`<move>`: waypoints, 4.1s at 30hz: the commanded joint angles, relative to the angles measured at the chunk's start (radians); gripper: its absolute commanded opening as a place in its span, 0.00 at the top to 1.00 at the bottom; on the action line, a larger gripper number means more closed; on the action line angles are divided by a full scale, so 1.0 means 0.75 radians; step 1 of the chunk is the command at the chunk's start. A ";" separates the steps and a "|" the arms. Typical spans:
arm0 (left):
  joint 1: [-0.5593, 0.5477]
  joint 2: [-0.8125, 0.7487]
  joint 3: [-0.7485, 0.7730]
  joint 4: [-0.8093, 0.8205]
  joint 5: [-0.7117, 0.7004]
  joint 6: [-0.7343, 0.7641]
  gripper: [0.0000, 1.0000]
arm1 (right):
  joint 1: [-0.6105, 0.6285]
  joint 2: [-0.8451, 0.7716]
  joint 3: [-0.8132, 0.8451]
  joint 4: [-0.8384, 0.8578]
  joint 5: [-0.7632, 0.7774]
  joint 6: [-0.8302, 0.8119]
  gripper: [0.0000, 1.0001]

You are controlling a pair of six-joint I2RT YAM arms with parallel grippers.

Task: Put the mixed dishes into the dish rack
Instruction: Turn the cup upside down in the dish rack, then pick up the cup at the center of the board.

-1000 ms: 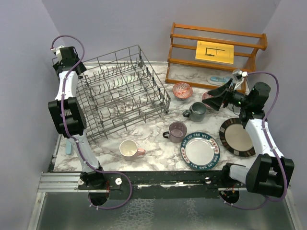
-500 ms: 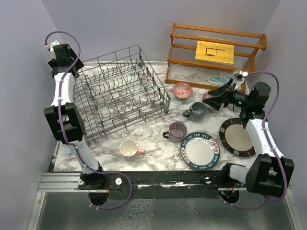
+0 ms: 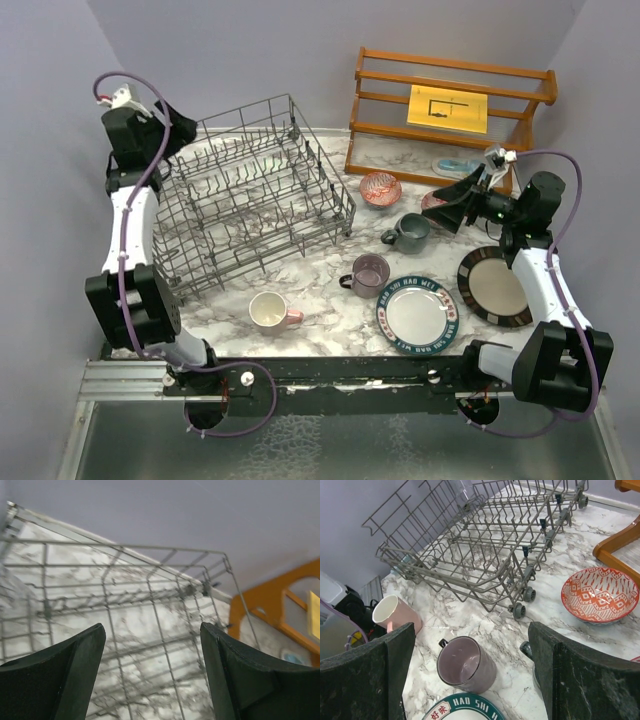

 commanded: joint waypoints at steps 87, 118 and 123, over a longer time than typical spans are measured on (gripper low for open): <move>-1.285 -0.796 -0.532 -1.481 -0.502 -0.296 0.49 | 0.324 0.137 0.197 -1.301 0.040 -1.686 0.02; -1.285 -0.881 -0.895 -1.192 -0.515 -0.304 1.00 | 0.323 0.166 0.197 -1.297 0.049 -1.655 0.02; -1.285 -0.945 -0.826 -1.157 -0.432 -0.207 1.00 | 0.323 0.171 0.203 -1.309 0.039 -1.652 0.02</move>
